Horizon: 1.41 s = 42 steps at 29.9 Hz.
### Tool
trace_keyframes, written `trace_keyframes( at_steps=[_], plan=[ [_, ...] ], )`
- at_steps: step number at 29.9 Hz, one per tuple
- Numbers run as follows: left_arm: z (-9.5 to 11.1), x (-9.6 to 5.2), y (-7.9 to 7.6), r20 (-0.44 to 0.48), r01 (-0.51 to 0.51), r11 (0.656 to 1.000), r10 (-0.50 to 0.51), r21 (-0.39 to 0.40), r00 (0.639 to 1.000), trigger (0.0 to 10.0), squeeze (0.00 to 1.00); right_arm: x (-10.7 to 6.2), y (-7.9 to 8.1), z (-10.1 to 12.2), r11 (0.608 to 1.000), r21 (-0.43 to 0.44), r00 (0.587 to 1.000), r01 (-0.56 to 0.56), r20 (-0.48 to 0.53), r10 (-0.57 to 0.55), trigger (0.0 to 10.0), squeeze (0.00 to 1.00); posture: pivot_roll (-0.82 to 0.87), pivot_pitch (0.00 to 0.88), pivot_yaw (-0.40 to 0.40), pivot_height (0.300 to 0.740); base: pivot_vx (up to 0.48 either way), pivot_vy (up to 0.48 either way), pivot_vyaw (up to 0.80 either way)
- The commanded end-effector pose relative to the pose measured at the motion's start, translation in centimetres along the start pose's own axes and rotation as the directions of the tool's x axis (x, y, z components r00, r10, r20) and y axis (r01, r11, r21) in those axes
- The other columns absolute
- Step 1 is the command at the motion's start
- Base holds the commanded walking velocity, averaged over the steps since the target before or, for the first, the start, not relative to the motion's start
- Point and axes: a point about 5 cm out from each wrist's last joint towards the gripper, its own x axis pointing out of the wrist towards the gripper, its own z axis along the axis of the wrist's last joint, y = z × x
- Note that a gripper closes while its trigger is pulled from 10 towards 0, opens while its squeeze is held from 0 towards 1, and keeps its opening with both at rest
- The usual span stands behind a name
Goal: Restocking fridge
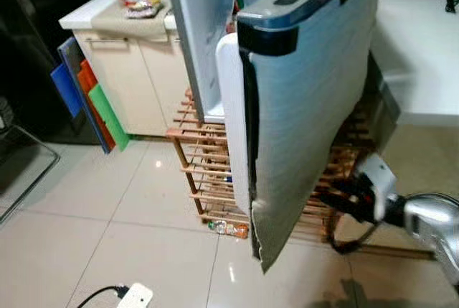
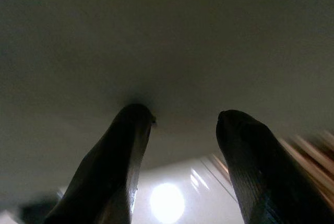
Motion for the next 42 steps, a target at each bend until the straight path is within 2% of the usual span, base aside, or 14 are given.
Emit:
trace_keyframes(
  at_steps=[1, 8, 13, 18, 22, 24, 25, 26, 28, 31, 33, 36, 38, 42],
  plan=[
    [1.0, -0.1, 0.5, 0.040, -0.024, 0.999, 0.025, -0.030, 0.999, 10.0, 0.00, 0.9, 1.3, 2.5, 0.997, -0.009, 0.993, -0.077, 0.087, 0.078, 10.0, 0.00, -0.24, 0.000, 0.107, 0.740, 0.000, 0.000, 0.00],
    [1.5, -0.2, 0.8, 0.063, -0.024, 0.998, 0.028, -0.057, 0.998, 10.0, 0.00, 4.8, 5.0, 8.4, 0.972, -0.039, 0.937, -0.233, 0.259, 0.235, 10.0, 0.00, -0.23, 0.000, 0.108, 0.740, 0.000, 0.000, 0.00],
    [1.7, -0.2, 0.7, 0.086, -0.031, 0.997, 0.037, -0.070, 0.996, 10.0, 0.00, 7.4, 6.8, 9.7, 0.963, -0.069, 0.925, -0.262, 0.268, 0.270, 10.0, 0.00, -0.21, 0.000, 0.094, 0.740, 0.000, 0.000, 0.00],
    [3.0, -0.3, 0.9, 0.218, -0.068, 0.992, 0.090, -0.109, 0.972, 10.0, 0.00, 8.7, 5.8, 9.0, 0.989, 0.027, 0.952, -0.143, 0.276, 0.130, 10.0, 0.00, -0.19, 0.000, 0.072, 0.740, 0.000, 0.000, 0.00],
    [4.4, -0.8, 1.2, 0.363, -0.127, 0.984, 0.163, -0.121, 0.917, 10.0, 0.00, 8.3, 3.2, 7.0, 0.987, 0.045, 0.955, 0.156, 0.247, -0.162, 10.0, 0.00, -0.18, 0.000, 0.064, 0.740, 0.000, 0.000, 0.00],
    [4.7, -1.0, 1.3, 0.405, -0.133, 0.981, 0.180, -0.143, 0.897, 10.0, 0.00, 8.0, 2.6, 6.4, 0.971, 0.069, 0.939, 0.228, 0.246, -0.238, 10.0, 0.00, -0.18, 0.000, 0.065, 0.740, 0.000, 0.000, 0.00],
    [10.6, -3.4, 4.0, 0.614, -0.163, 0.972, 0.232, -0.168, 0.754, 10.0, 0.00, 7.5, 1.9, 5.9, 0.944, 0.079, 0.907, 0.321, 0.261, -0.330, 10.0, 0.00, -0.18, 0.000, 0.067, 0.740, 0.000, 0.000, 0.00],
    [14.6, -6.0, 5.8, 0.742, -0.179, 0.967, 0.254, -0.181, 0.621, 10.0, 0.00, 7.1, 1.5, 5.6, 0.923, 0.087, 0.882, 0.376, 0.273, -0.385, 10.0, 0.00, -0.18, 0.000, 0.068, 0.740, 0.000, 0.000, 0.00],
    [20.7, -12.0, 7.2, 0.906, -0.152, 0.964, 0.256, -0.216, 0.338, 10.0, 0.00, 6.2, 1.1, 4.9, 0.872, 0.101, 0.821, 0.478, 0.300, -0.485, 10.0, 0.00, -0.18, 0.000, 0.076, 0.740, 0.000, 0.000, 0.00],
    [23.5, -16.4, 6.4, 0.964, -0.076, 0.972, 0.233, -0.224, 0.128, 10.0, 0.00, 5.6, 0.9, 4.2, 0.819, 0.141, 0.753, 0.556, 0.332, -0.568, 10.0, 0.00, -0.17, 0.000, 0.086, 0.740, 0.000, 0.000, 0.00],
    [24.9, -18.9, 5.3, 0.981, -0.024, 0.981, 0.195, -0.195, 0.018, 10.0, 0.00, 5.5, 0.6, 3.6, 0.782, 0.183, 0.713, 0.595, 0.328, -0.619, 10.0, 0.00, -0.15, 0.000, 0.079, 0.740, 0.000, 0.000, 0.00],
    [25.9, -20.9, 4.2, 0.987, -0.007, 0.988, 0.156, -0.156, -0.049, 10.0, 0.00, 5.8, 0.3, 3.5, 0.750, 0.231, 0.674, 0.620, 0.333, -0.660, 10.0, 0.00, -0.14, 0.000, 0.074, 0.740, 0.000, 0.000, 0.00],
    [26.4, -22.1, 4.0, 0.987, -0.021, 0.990, 0.136, -0.138, -0.088, 10.0, 0.00, 6.4, 0.7, 4.5, 0.774, 0.191, 0.680, 0.603, 0.384, -0.624, 10.0, 0.00, -0.14, 0.000, 0.075, 0.740, 0.135, 0.000, 0.00],
    [26.6, -22.6, 4.0, 0.987, 0.001, 0.990, 0.137, -0.138, -0.081, 10.0, 0.00, 6.9, 1.0, 5.5, 0.786, 0.176, 0.675, 0.592, 0.424, -0.604, 10.0, 0.00, -0.13, 0.000, 0.075, 0.740, 0.278, 0.291, 0.00]
  ],
)
